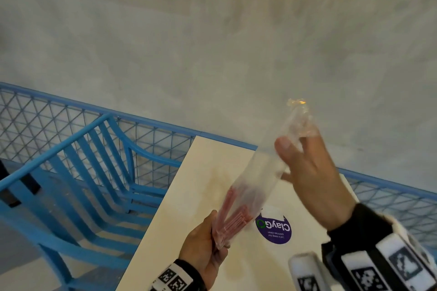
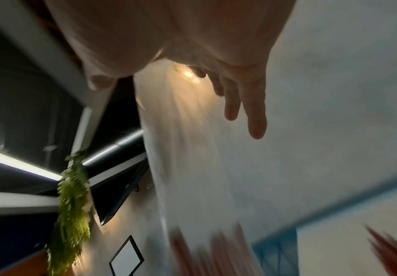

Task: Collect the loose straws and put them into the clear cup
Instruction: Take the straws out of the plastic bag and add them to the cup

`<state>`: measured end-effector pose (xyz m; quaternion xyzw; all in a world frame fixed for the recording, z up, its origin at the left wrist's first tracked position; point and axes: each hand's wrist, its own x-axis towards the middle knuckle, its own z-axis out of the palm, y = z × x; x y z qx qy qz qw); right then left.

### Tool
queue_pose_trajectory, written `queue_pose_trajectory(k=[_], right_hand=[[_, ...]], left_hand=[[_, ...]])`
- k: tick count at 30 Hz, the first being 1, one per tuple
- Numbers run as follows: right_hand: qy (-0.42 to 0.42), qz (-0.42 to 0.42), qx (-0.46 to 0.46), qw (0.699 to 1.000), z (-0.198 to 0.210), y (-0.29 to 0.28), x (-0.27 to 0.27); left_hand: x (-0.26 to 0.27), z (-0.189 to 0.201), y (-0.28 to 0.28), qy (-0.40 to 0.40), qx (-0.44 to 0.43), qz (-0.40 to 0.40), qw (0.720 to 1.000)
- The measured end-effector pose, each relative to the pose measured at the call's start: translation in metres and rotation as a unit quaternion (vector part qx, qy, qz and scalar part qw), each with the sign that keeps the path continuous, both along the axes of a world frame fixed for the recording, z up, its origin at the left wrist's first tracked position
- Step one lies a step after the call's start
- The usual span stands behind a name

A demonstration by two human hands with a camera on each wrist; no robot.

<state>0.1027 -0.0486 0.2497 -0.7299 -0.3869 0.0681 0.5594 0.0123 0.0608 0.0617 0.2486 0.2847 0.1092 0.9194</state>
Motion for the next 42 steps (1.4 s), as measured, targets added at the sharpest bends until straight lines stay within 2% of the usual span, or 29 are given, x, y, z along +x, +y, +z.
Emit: queue_pose_trajectory(k=[2, 5, 7, 10, 16, 23, 32, 37, 41, 42], right_hand=[[0.072, 0.032, -0.024, 0.997, -0.022, 0.002, -0.004], [0.057, 0.026, -0.14, 0.988, -0.043, 0.015, -0.008], [0.062, 0.011, -0.147, 0.987, -0.049, 0.022, -0.009], [0.109, 0.0, -0.105, 0.988, -0.045, 0.028, -0.013], [0.128, -0.023, -0.021, 0.991, -0.041, 0.038, -0.012], [0.247, -0.028, 0.067, 0.966, -0.043, 0.042, -0.007], [0.284, -0.067, 0.183, 0.939, -0.028, 0.037, 0.028], [0.325, -0.113, 0.101, 0.934, -0.064, 0.039, 0.033], [0.427, -0.114, 0.063, 0.895, -0.11, 0.048, 0.028], [0.429, -0.113, 0.028, 0.896, -0.121, 0.053, 0.028]], left_hand=[[0.001, 0.005, 0.0, 0.01, 0.033, -0.002, 0.999], [0.004, 0.008, -0.003, 0.032, 0.061, -0.003, 0.998], [0.005, 0.01, -0.007, 0.038, 0.066, -0.012, 0.997], [0.004, 0.007, -0.01, 0.057, 0.061, -0.009, 0.996], [0.003, 0.012, -0.009, 0.084, 0.075, -0.015, 0.994], [0.001, 0.011, -0.009, 0.081, 0.093, -0.018, 0.992], [-0.022, -0.004, 0.01, 0.105, 0.104, -0.004, 0.989], [-0.061, -0.024, 0.038, 0.2, 0.096, 0.028, 0.975], [-0.081, -0.03, 0.05, 0.206, 0.065, 0.069, 0.974], [-0.082, -0.03, 0.051, 0.201, 0.062, 0.081, 0.974]])
